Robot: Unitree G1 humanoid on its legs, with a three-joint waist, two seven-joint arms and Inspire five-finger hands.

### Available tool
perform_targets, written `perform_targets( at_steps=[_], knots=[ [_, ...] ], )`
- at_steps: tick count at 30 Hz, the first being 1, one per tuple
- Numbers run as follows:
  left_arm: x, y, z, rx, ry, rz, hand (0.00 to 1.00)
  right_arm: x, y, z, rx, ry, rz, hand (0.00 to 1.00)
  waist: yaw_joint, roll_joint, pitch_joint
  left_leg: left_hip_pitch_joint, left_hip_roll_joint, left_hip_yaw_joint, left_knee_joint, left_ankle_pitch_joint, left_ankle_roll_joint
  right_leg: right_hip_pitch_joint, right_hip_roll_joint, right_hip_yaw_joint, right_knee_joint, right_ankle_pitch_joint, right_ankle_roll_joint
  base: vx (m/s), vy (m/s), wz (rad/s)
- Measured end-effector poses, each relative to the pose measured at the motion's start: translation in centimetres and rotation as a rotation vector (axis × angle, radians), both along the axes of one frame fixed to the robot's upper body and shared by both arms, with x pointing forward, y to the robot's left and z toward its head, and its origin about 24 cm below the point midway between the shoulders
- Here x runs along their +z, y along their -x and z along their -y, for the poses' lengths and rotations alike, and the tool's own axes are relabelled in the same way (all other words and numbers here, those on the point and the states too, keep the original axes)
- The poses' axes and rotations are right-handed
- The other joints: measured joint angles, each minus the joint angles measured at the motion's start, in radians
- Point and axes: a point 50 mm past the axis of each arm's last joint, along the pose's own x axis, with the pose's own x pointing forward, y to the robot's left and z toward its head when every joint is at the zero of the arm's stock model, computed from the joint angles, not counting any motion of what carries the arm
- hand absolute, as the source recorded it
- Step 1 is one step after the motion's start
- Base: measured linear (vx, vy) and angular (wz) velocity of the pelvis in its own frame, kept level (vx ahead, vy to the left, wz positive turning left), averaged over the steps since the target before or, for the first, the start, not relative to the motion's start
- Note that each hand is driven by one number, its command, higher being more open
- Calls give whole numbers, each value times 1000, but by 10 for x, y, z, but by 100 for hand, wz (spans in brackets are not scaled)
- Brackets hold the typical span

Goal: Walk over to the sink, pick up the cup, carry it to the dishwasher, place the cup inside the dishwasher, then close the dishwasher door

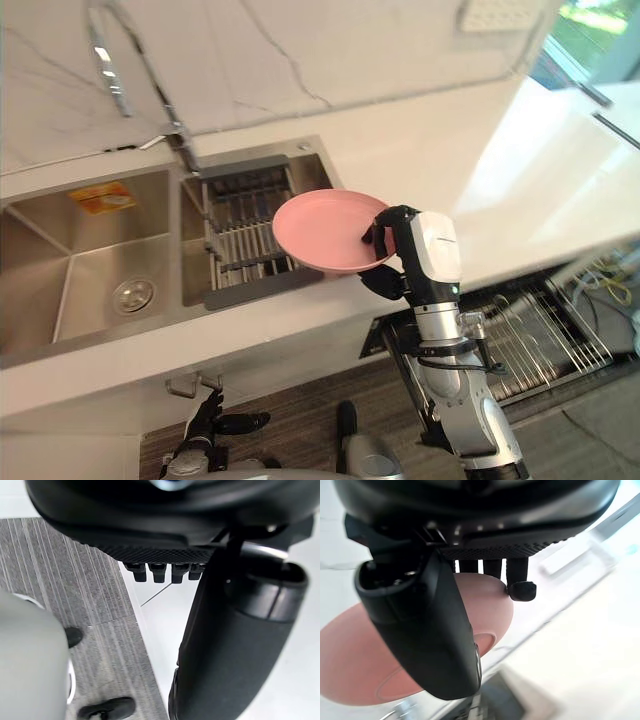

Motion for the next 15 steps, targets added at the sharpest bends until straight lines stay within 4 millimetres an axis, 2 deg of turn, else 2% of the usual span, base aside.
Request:
perform_targets(
  at_steps=[1,2,3,4,5,6,7,8,9,10,12,15],
  knots=[
    [1,-1,-1,0,-3,3,100,1,0,3,-18,-1,3,0,0,-6,4,-8,-5,10,19,-4,3,-16,-2,12,19,0,0,-95,41,-56],
    [2,-4,-6,9,-12,11,100,3,-3,6,-43,0,10,0,0,-30,17,-24,-16,34,56,-5,10,-33,-3,42,27,3,10,-127,19,-64],
    [2,-4,-6,12,-14,10,100,7,-5,8,-58,9,25,0,2,-19,21,-32,5,64,53,-8,31,-38,-23,-16,39,-65,10,-165,8,-66],
    [2,-4,-6,10,-15,9,100,9,-6,11,-77,1,44,0,-3,-19,26,-29,15,85,46,-16,29,-101,-79,-159,276,-188,-45,-113,0,-37],
    [2,-4,-7,16,-13,10,100,10,-6,12,-87,-6,51,0,-5,-29,28,-28,13,87,53,-16,29,-110,-119,-215,395,-244,-43,-82,-37,-24],
    [3,-5,-9,23,-19,16,100,9,-7,12,-90,-11,55,0,-3,-44,21,-32,13,100,66,-20,30,-98,-193,-298,533,-318,-43,-37,-80,-35],
    [4,-6,-10,30,-21,19,100,12,-11,9,-75,-11,67,0,7,-55,13,-32,14,126,70,-22,29,-63,-250,-358,578,-380,-38,-23,-112,-48],
    [3,-5,-11,32,-23,17,100,14,-13,6,-63,-13,77,0,8,-59,8,-39,16,138,78,-24,25,-43,-268,-375,566,-394,-24,-3,-132,-72],
    [4,-5,-13,34,-32,24,100,19,-17,1,-37,-21,106,0,11,-74,-2,-68,23,164,118,-39,12,-5,-267,-363,455,-427,55,9,-181,-84],
    [4,-7,-12,36,-30,21,100,24,-21,-1,-23,-19,127,0,15,-45,-3,-96,64,186,150,-48,2,8,-194,-340,355,-391,53,14,-188,-88],
    [1,0,-8,52,-14,3,100,20,-22,2,-47,-22,105,0,16,-22,-19,-92,110,200,142,-38,-6,44,-114,-312,232,-329,22,73,-154,-84],
    [1,2,-7,47,-17,-6,100,17,-15,19,-121,-24,100,0,-4,-21,-21,-50,123,215,118,-25,-12,77,-83,-282,198,-321,12,70,-77,-43]
  ],
)
